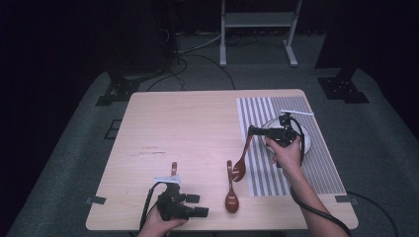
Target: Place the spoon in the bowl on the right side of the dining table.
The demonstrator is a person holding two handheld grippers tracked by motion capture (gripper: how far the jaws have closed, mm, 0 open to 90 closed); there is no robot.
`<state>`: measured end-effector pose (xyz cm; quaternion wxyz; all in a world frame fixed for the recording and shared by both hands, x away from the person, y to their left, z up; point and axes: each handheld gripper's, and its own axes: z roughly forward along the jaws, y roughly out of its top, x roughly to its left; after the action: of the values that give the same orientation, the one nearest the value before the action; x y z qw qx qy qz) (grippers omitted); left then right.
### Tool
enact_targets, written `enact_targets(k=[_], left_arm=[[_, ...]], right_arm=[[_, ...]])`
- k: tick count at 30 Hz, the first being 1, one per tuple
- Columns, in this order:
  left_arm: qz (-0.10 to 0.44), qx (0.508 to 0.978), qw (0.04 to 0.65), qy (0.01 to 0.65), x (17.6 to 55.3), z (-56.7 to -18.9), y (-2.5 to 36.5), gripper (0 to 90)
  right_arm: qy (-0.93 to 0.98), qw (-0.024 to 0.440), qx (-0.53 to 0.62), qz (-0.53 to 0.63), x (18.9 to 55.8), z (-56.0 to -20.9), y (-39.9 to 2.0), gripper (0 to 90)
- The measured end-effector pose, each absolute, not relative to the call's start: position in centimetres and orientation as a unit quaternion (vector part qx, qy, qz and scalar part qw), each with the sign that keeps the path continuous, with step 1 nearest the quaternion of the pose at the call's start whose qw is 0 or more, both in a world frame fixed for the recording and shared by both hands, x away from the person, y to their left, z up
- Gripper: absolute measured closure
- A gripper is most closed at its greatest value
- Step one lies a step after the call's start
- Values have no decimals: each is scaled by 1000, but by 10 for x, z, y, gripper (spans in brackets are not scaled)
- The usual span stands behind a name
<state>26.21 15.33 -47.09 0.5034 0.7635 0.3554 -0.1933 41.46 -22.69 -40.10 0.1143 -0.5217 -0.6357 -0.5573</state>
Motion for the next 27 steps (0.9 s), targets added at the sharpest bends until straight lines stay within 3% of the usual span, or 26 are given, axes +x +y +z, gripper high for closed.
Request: enact_targets(k=[27], left_arm=[[-194, 762, 505, 356, 263, -472, 153, 70]], right_arm=[[-600, 71, -565, -562, 422, -389, -276, 831]])
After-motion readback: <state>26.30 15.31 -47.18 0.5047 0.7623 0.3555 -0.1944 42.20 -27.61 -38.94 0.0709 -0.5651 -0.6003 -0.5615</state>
